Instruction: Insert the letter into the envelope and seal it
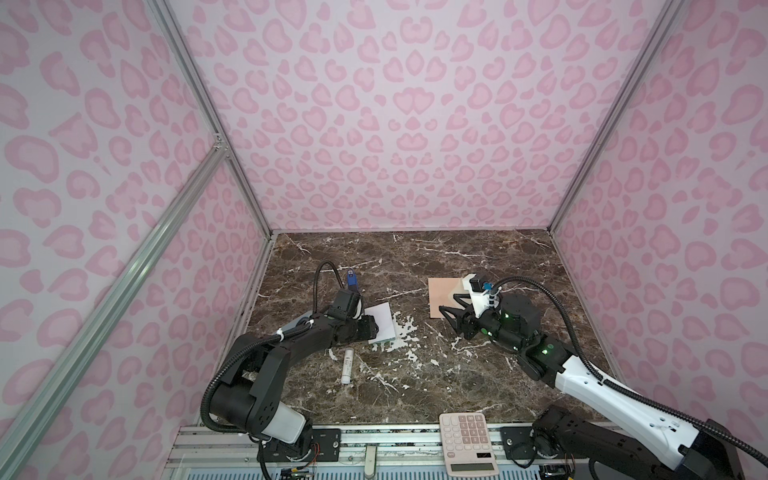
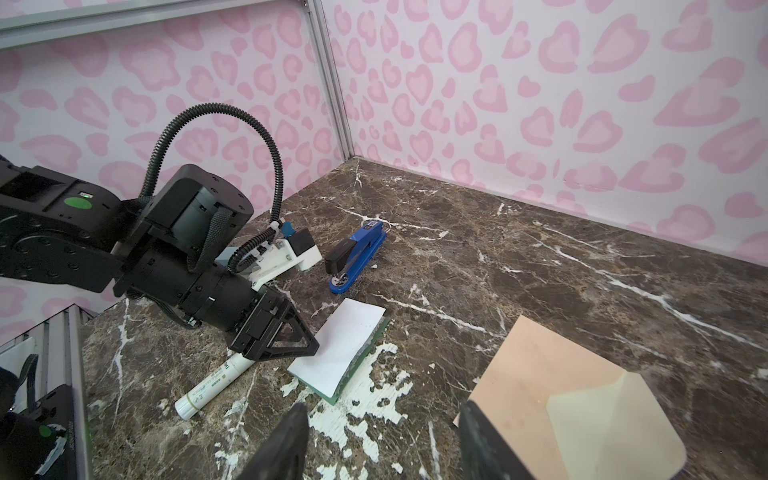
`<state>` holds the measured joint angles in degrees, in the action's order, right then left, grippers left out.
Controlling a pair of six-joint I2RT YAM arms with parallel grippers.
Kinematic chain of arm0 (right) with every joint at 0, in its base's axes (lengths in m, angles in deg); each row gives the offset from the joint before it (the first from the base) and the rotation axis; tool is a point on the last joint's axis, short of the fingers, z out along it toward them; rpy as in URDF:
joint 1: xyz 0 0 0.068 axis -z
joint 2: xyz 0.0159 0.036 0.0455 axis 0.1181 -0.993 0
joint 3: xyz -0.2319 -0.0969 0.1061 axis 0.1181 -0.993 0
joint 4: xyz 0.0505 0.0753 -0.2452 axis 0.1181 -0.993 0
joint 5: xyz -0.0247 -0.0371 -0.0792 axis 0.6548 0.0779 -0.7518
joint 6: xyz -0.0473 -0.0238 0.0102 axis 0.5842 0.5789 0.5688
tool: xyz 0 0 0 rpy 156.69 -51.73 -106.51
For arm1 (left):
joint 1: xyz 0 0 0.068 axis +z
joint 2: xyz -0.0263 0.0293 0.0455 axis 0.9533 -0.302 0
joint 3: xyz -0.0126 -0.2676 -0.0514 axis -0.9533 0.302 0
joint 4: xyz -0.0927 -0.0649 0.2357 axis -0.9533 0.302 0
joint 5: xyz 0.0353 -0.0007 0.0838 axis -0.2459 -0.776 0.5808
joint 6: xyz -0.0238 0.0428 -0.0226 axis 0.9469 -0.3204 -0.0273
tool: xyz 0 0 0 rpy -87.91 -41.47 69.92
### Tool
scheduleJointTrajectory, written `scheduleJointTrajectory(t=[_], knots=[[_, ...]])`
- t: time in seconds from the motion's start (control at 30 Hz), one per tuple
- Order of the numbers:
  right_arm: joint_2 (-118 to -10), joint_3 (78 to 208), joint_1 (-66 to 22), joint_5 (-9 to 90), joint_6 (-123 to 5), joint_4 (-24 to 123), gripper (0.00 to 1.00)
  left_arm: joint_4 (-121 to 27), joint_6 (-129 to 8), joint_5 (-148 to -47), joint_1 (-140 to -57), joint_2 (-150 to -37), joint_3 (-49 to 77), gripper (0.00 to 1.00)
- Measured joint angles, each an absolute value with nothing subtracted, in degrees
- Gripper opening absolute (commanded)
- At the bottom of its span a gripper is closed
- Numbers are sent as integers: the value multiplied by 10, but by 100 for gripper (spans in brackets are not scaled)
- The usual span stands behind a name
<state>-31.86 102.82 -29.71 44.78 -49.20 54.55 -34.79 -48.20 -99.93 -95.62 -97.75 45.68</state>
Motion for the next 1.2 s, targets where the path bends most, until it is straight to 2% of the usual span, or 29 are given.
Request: scheduleJointTrajectory(t=[0.17, 0.33, 0.73, 0.83, 0.93, 1.0, 1.2], knots=[[-326, 1039, -297, 431, -492, 527, 59, -330, -491, -988, -956, -951, 449, 71], [-349, 1078, -291, 371, -501, 484, 58, -304, -497, -986, -962, -901, 434, 74], [-517, 1283, -184, 240, -607, 269, 56, -284, -531, -986, -1048, -761, 396, 75], [-554, 1309, -153, 239, -626, 241, 55, -299, -543, -988, -1065, -741, 396, 78], [-605, 1339, -120, 249, -643, 219, 54, -309, -548, -983, -1076, -733, 396, 91], [-647, 1362, -98, 271, -647, 203, 53, -309, -552, -981, -1081, -731, 396, 95], [-746, 1420, -70, 335, -650, 168, 50, -309, -560, -971, -1085, -721, 403, 96]])
